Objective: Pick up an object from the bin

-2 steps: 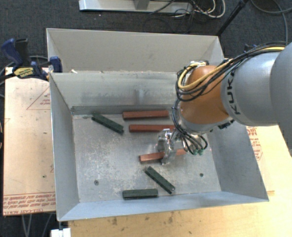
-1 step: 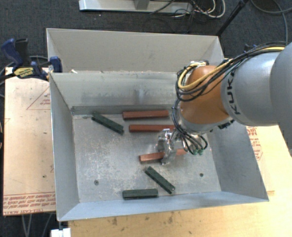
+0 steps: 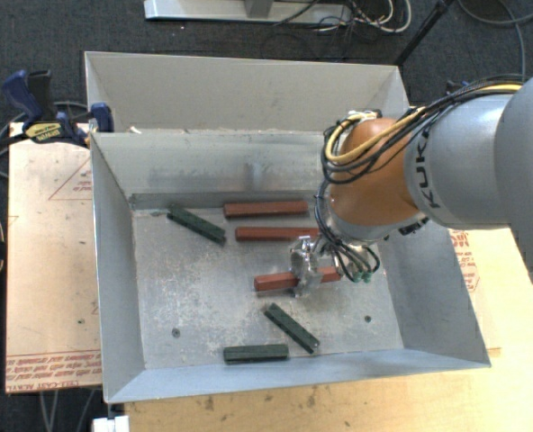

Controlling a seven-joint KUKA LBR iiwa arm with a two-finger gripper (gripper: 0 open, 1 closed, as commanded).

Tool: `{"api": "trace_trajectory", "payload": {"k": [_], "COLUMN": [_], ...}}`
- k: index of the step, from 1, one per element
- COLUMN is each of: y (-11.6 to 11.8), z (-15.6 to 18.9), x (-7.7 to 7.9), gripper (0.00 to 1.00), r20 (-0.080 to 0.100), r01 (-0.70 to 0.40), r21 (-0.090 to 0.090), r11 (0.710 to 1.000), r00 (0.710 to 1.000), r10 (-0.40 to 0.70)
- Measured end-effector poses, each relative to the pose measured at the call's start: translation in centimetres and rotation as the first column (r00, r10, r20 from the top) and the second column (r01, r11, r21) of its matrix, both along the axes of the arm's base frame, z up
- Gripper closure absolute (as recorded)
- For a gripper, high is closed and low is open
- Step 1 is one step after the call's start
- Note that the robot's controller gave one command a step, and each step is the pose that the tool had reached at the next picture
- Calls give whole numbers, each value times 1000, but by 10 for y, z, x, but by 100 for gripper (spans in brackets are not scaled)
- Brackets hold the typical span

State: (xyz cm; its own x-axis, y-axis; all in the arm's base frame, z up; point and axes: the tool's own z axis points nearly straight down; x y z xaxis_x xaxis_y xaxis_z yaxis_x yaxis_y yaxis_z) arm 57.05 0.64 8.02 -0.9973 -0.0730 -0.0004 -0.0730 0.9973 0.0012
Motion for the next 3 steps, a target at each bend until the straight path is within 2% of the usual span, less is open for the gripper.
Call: {"api": "trace_trajectory", "payload": {"k": [2, 3], "y": [0, 0], "z": [34, 58], "x": [-2, 0], "gripper": [100, 100], "r20": [-9, -2], "r01": [-1, 0], "r21": [0, 0], "r11": [1000, 1000], "r00": [1000, 1000], "r10": [1, 0]}}
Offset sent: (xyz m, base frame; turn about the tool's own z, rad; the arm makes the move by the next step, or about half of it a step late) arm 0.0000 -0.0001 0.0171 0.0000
